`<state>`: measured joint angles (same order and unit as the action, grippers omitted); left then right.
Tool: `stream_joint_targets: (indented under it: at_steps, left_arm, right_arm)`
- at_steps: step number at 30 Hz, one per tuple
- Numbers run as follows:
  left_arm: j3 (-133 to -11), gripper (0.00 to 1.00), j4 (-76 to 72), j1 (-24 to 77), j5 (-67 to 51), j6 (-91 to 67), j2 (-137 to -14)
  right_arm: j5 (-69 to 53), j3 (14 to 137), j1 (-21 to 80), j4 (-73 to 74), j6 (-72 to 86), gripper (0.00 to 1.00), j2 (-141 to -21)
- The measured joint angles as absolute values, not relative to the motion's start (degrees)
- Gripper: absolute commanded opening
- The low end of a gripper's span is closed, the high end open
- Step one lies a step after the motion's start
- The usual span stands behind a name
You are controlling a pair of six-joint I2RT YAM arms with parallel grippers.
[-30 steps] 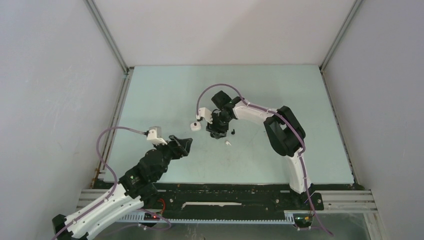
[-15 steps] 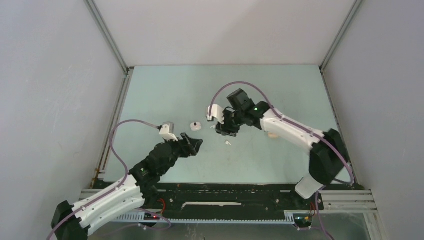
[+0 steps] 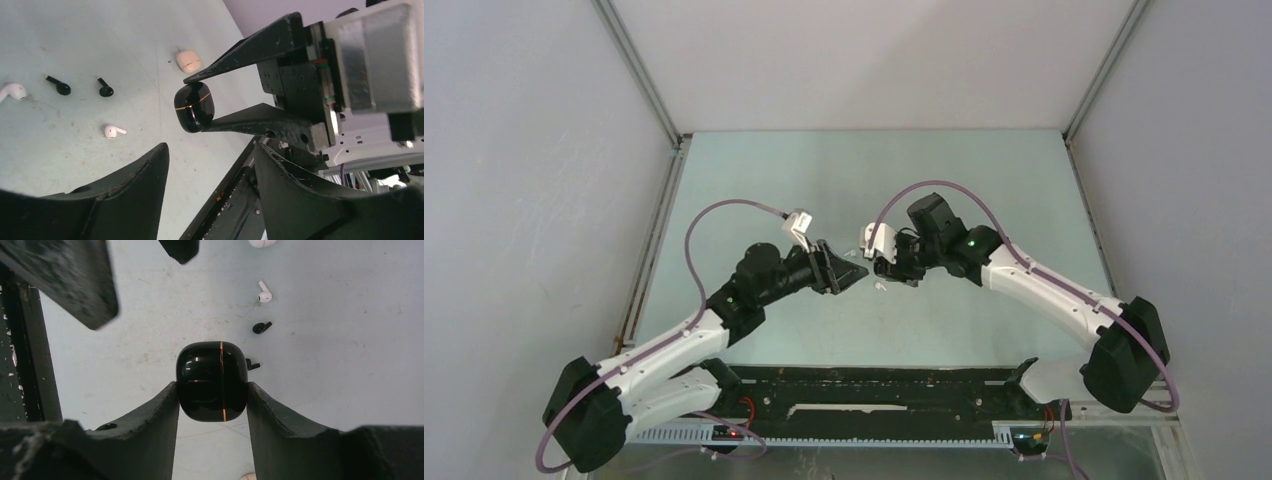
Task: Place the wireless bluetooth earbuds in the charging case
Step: Pass from the right arm to the left
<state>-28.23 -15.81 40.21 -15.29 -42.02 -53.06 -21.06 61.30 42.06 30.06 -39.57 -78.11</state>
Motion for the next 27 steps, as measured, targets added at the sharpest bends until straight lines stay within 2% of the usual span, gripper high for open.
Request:
stream_joint_targets:
  at_steps: [7,27]
  left_arm:
    - [-33.21,0.66,-15.51,39.75,-18.59,-43.09,-61.45]
    - [-33.45,0.38,-29.1,38.17,-30.52,-52.64,-73.03]
  right_arm:
    - [-22.59,60.69,41.56,29.74,-39.66,0.37,-74.56]
    - [-26.2,60.69,40.62,29.67,-39.24,0.39,-73.08]
